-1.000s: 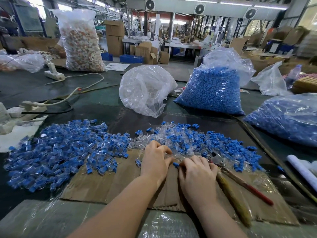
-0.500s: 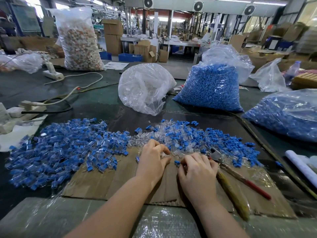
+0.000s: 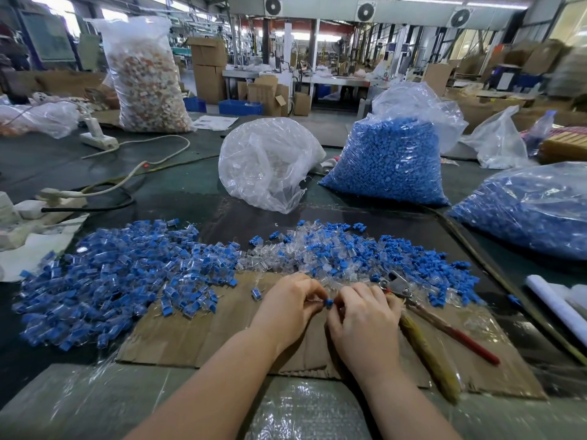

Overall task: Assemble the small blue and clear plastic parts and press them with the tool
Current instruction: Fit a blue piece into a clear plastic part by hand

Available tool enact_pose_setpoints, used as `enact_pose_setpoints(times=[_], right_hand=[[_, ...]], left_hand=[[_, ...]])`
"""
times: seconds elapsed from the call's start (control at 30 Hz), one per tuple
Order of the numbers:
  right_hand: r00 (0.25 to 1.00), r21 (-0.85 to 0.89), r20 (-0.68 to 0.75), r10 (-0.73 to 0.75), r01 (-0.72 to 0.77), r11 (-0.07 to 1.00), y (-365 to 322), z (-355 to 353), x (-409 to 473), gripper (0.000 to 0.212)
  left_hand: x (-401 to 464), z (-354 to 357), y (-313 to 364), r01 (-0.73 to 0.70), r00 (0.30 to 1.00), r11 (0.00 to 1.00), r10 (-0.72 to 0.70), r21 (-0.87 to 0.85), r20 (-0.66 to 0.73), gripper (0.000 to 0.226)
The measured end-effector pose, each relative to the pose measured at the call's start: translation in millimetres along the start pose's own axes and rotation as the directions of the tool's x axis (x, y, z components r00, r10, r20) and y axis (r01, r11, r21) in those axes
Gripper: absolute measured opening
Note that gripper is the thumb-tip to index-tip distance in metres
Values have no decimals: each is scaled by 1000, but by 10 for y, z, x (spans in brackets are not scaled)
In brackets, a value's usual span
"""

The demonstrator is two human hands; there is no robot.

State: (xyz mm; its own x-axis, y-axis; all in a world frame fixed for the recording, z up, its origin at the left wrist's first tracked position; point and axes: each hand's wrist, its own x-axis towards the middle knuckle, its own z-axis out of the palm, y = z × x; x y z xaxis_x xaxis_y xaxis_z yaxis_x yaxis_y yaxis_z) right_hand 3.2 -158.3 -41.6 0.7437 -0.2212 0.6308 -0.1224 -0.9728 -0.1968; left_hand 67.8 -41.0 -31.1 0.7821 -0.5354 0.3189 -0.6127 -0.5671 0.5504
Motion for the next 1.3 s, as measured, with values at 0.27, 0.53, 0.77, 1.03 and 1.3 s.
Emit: enact_pose_setpoints(times=[0.27, 0.53, 0.77, 1.03, 1.3], right_hand=[[999, 32, 2, 41, -41, 999, 14, 11, 8, 18], [998, 79, 27, 49, -51, 996, 6, 1, 22, 20], [999, 118, 11, 42, -43, 992, 18, -10, 29, 23], [999, 143, 41, 28, -34, 989, 14, -31, 26, 24], [998, 268, 55, -33, 17, 963, 40, -54, 27, 6]], left_hand=[[2, 19, 5, 225, 960, 959, -248, -173, -128, 11], [4, 47, 46, 293, 914, 865, -378, -408, -145, 13], [-13, 72, 77, 300, 927, 835, -369, -461, -66, 16], [-67, 69, 72, 255, 946, 838, -319, -482, -54, 13], [-46, 32, 63, 290, 932, 796, -360, -532, -30, 14]])
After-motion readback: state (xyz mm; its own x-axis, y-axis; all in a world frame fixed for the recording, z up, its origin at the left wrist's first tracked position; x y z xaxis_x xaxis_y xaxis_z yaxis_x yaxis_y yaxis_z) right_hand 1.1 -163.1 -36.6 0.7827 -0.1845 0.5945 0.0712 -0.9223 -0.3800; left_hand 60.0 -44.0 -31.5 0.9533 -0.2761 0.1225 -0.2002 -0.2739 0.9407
